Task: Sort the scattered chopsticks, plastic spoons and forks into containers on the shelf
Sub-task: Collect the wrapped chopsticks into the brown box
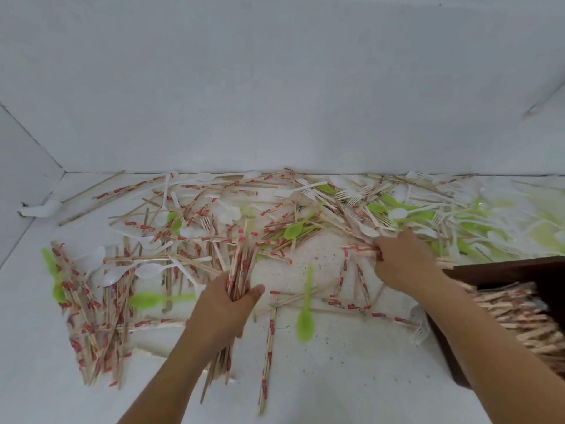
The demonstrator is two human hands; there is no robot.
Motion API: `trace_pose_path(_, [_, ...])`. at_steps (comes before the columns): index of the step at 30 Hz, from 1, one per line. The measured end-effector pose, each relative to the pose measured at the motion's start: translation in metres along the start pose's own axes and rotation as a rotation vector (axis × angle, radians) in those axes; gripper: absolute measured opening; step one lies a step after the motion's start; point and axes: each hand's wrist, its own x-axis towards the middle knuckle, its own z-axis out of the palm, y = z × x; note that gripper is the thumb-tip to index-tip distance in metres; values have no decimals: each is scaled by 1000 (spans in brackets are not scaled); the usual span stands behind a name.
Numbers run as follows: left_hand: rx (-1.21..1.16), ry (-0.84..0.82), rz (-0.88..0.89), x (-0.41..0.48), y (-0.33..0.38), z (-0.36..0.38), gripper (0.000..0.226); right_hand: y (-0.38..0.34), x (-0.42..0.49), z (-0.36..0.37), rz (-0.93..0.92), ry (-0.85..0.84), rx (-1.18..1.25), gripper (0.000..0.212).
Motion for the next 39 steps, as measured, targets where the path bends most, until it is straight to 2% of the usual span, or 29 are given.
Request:
trace_pose_path(3, [26, -38, -66, -22, -28, 36, 36, -3, -34, 22, -37, -102, -41, 18])
trace_pose_path(5, [57, 2, -98, -29, -44, 57, 28, -10, -44, 28, -55, -94, -90, 24])
trace_pose_path(7, [151, 56, -115, -32, -54, 72, 22, -19, -49, 28, -69, -49, -75, 21])
trace_pose_path(12, [359, 193, -103, -23, -61, 103, 35, -31, -47, 19, -111, 91, 190, 11])
trace_pose_path(15, [411, 261, -119, -19, -55, 115, 25, -35, -52, 22, -147, 130, 422, 9])
trace_pose_path(17, [416, 273, -126, -14, -50, 117, 15, -37, -53, 32, -148, 99, 460, 8])
trace_pose_path(21, [475, 217, -157, -9, -41, 115, 15, -33, -59, 63, -98, -87, 275, 15])
trace_pose_path(25, [566, 147, -200, -10, -35, 109, 28, -29, -65, 92, -80, -89, 120, 23])
trace_pose_path(30, [636, 72, -170, -13, -36, 97, 25, -24, -59, 97, -98, -68, 86, 21])
trace_pose_path(35, [520, -66, -128, -15, -35, 79, 19, -23, -50, 93, -82, -137, 136, 15])
trace_pose_path(38, [448, -78, -78, -14, -33, 63, 6, -23, -39, 83, -26, -97, 319, 13])
trace_pose_path(39, [437, -52, -52, -12, -30, 57, 9, -23, -36, 77, -14, -73, 413, 13])
